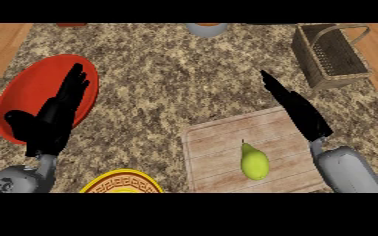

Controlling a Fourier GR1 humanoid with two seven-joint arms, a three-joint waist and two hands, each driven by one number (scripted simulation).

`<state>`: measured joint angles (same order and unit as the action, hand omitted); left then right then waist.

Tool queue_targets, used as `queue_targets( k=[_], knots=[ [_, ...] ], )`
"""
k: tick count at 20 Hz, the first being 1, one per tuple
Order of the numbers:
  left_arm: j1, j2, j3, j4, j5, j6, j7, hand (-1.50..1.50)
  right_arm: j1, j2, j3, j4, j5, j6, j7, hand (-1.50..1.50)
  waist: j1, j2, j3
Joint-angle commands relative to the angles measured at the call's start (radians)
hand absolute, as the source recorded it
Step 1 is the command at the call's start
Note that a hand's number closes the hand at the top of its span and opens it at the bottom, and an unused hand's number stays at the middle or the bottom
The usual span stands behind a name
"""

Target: Pick the pear from the cutting board and place it in the basket

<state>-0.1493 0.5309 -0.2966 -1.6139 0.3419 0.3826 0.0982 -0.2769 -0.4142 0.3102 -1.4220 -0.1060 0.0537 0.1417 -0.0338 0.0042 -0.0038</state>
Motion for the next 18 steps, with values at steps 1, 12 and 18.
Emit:
queue_targets(
  k=[1, 12, 18],
  knots=[
    [0.005, -0.013, 0.026, 0.096, 0.037, -0.08, -0.011, 0.0, -0.066, 0.056, -0.035, 0.054, -0.078, 0.065, 0.023, 1.5, 0.037, 0.0, 0.003],
    [0.186, -0.04, -0.027, 0.252, 0.089, -0.107, 0.098, 0.0, -0.129, 0.401, 0.252, -0.011, -0.219, 0.235, 0.091, -1.5, 0.043, -0.004, 0.003],
    [0.246, -0.037, -0.05, 0.215, 0.072, -0.105, 0.09, 0.0, -0.282, 0.208, 0.29, -0.126, 0.027, 0.185, 0.292, -1.5, 0.036, -0.014, 0.002]
  ],
)
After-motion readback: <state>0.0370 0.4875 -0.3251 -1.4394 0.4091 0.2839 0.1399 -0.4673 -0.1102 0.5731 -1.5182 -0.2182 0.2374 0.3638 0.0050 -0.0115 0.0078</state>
